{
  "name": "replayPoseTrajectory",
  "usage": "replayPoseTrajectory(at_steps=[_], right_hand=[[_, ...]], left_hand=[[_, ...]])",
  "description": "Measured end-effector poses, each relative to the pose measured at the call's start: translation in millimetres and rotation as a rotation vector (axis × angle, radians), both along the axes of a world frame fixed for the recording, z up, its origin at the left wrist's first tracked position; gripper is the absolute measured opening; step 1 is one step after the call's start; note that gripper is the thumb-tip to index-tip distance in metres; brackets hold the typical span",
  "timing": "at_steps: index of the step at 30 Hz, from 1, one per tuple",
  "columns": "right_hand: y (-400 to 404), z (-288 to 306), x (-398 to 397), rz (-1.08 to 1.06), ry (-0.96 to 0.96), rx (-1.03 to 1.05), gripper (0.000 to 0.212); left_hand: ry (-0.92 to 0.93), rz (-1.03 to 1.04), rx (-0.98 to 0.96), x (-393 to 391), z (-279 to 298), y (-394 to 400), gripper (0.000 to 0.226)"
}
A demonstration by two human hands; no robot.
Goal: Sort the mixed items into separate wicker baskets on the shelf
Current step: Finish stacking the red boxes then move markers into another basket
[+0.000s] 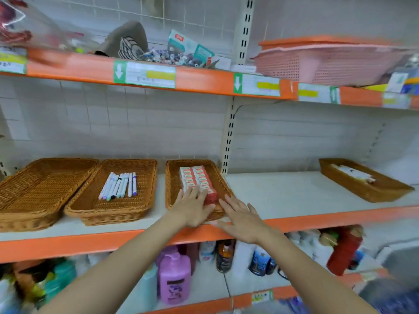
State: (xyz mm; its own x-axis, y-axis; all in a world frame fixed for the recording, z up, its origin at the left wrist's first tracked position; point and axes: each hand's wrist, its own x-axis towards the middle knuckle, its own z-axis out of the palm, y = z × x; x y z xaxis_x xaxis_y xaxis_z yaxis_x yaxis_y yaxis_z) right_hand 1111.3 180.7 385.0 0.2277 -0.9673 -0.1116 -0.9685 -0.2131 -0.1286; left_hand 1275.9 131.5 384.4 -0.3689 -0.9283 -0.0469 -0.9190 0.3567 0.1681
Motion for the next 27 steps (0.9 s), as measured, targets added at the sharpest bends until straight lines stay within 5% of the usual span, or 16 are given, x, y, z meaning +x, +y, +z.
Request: replayPoseTrajectory(at_steps=[9,27], right_hand=[[27,-10,-96,-0.099,-0.01,0.023,0.079],[-33,-12,-281,-0.364,0.002,0.013,0.076]], left_hand=[[-0.049,-0.12,-0.04,-105,-6,22,0.069],[-0.076,-0.354,-0.017,-302,-10,-77,0.068]])
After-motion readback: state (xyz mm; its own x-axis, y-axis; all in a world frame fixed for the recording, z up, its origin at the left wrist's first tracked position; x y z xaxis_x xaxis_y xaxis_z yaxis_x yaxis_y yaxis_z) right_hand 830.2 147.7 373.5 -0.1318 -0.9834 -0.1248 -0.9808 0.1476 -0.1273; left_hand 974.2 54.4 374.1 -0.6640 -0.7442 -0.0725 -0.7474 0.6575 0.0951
